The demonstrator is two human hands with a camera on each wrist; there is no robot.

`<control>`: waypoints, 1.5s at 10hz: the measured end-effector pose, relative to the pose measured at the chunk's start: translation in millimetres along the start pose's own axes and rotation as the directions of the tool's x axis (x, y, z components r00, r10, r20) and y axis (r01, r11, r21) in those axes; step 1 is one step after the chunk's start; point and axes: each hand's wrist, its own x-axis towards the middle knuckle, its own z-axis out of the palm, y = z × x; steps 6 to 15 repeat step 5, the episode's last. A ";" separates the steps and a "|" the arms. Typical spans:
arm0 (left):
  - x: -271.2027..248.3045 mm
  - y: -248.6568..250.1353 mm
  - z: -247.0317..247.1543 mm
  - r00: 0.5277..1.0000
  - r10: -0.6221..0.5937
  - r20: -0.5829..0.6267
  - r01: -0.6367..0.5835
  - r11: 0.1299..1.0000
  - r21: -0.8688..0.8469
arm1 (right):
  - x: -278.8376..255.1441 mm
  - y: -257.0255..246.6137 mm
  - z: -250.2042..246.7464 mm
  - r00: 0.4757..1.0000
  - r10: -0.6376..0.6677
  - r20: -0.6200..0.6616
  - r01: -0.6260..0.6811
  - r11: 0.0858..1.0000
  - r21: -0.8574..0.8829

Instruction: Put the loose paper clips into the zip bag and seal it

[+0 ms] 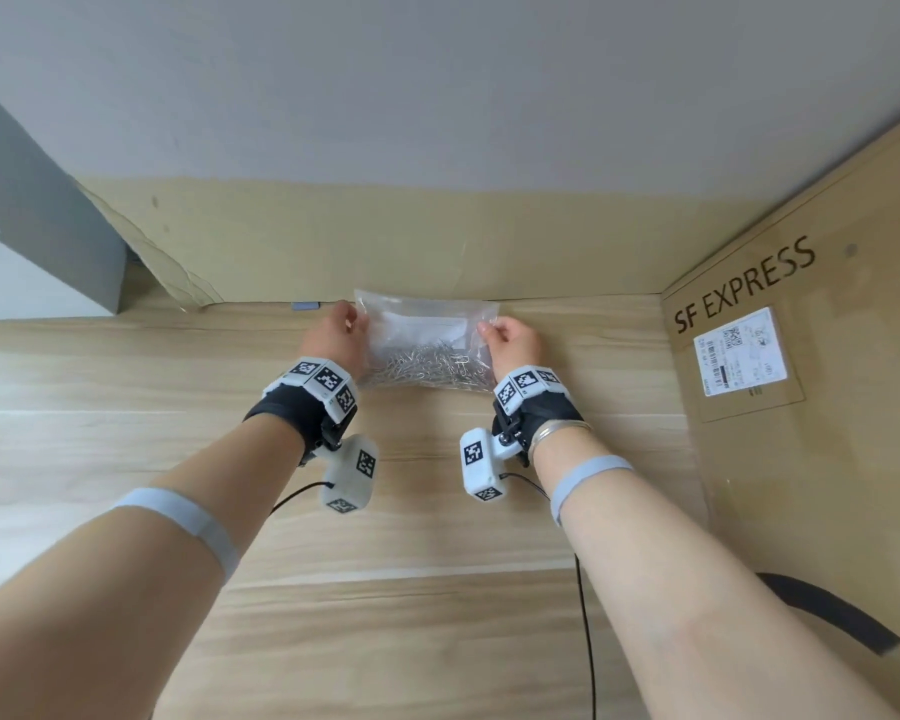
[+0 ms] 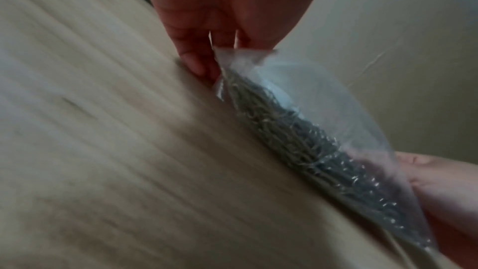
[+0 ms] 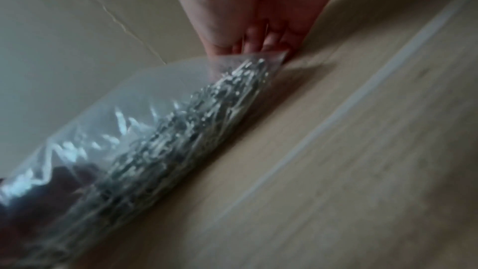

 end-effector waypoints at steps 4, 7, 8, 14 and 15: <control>-3.5 -4.2 -4.5 0.997 -0.062 0.042 0.056 0.989 0.139 | -9.7 -8.6 -7.0 0.991 0.121 -0.053 -0.119 0.993 0.025; -12.4 -1.6 -13.6 0.999 -0.038 -0.010 0.039 0.995 0.092 | -21.0 -11.4 -9.9 0.985 0.131 -0.115 -0.122 0.989 0.084; -12.4 -1.6 -13.6 0.999 -0.038 -0.010 0.039 0.995 0.092 | -21.0 -11.4 -9.9 0.985 0.131 -0.115 -0.122 0.989 0.084; -12.4 -1.6 -13.6 0.999 -0.038 -0.010 0.039 0.995 0.092 | -21.0 -11.4 -9.9 0.985 0.131 -0.115 -0.122 0.989 0.084; -12.4 -1.6 -13.6 0.999 -0.038 -0.010 0.039 0.995 0.092 | -21.0 -11.4 -9.9 0.985 0.131 -0.115 -0.122 0.989 0.084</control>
